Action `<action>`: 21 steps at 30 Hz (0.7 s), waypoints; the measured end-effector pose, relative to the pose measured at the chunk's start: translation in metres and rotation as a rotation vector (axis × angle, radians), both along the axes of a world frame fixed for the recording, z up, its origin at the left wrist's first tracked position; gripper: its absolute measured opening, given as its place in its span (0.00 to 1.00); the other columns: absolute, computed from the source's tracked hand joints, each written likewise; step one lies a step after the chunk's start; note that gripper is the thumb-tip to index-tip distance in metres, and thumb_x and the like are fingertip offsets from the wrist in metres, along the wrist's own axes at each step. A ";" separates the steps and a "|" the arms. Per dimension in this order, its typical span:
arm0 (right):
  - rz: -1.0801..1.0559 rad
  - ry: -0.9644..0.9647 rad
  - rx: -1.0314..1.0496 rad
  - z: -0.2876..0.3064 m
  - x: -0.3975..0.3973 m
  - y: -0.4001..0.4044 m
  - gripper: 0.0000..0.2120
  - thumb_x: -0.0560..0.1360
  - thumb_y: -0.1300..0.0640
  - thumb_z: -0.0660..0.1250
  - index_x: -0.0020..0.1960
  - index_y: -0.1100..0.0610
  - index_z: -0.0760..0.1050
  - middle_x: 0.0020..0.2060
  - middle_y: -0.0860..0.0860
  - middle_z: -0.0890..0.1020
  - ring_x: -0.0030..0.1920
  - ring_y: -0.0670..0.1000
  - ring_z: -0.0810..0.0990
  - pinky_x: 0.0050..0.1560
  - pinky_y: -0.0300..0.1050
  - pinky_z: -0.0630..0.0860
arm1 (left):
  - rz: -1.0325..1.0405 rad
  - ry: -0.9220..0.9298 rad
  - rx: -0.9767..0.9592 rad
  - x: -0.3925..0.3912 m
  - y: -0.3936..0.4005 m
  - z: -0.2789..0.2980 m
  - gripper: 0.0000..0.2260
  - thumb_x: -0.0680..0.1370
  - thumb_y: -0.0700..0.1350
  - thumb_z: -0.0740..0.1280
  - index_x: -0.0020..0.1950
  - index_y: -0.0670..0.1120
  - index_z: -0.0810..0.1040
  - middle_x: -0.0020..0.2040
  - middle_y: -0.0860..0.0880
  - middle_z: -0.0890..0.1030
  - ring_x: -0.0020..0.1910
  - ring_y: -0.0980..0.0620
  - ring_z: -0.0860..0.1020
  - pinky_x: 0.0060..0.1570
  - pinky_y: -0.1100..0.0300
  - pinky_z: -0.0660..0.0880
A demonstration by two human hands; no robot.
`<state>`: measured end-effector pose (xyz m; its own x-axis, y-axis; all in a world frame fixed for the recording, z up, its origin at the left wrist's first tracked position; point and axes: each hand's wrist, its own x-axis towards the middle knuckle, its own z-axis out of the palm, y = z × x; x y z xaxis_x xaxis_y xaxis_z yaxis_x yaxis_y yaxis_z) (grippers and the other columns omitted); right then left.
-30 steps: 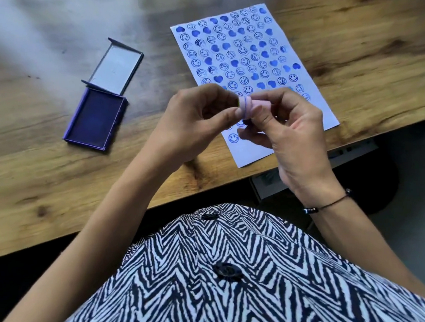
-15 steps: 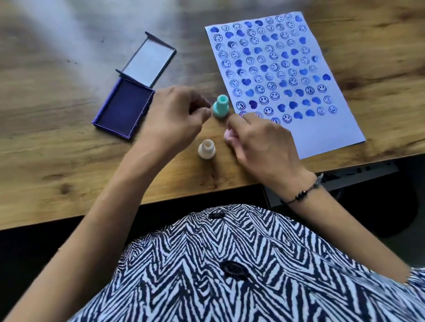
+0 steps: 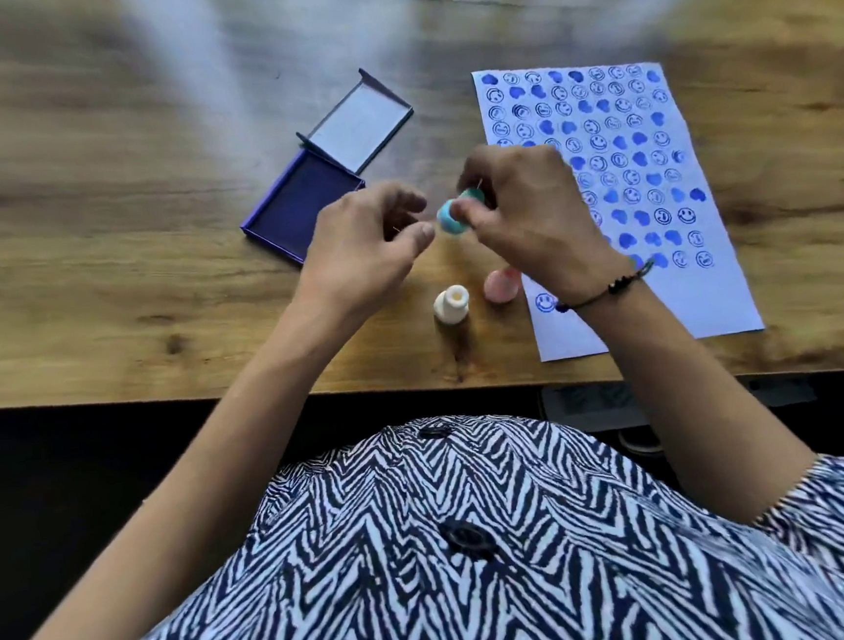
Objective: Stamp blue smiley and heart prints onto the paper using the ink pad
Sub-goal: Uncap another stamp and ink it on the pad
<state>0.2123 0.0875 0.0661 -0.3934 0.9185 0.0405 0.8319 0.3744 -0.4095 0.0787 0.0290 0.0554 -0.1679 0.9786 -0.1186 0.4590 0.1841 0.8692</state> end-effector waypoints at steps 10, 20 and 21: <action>-0.007 0.738 -0.530 -0.003 -0.047 -0.018 0.05 0.72 0.68 0.65 0.43 0.60 0.76 0.31 0.54 0.78 0.26 0.44 0.76 0.29 0.38 0.77 | 0.282 -0.556 0.129 -0.037 -0.030 -0.015 0.04 0.72 0.38 0.68 0.44 0.46 0.79 0.37 0.50 0.81 0.31 0.59 0.78 0.37 0.66 0.76; 0.311 0.182 0.115 0.009 -0.097 0.032 0.11 0.68 0.65 0.61 0.47 0.61 0.78 0.45 0.59 0.79 0.43 0.56 0.76 0.43 0.45 0.70 | 0.571 -0.752 0.154 -0.057 -0.047 -0.028 0.05 0.75 0.36 0.64 0.39 0.41 0.75 0.32 0.45 0.76 0.25 0.58 0.75 0.29 0.68 0.73; 0.360 0.098 0.130 0.005 -0.103 0.036 0.11 0.69 0.65 0.60 0.48 0.63 0.77 0.48 0.61 0.79 0.45 0.59 0.77 0.45 0.51 0.72 | 0.573 -0.748 0.157 -0.057 -0.048 -0.029 0.05 0.75 0.36 0.64 0.39 0.41 0.75 0.33 0.44 0.76 0.25 0.58 0.75 0.30 0.68 0.73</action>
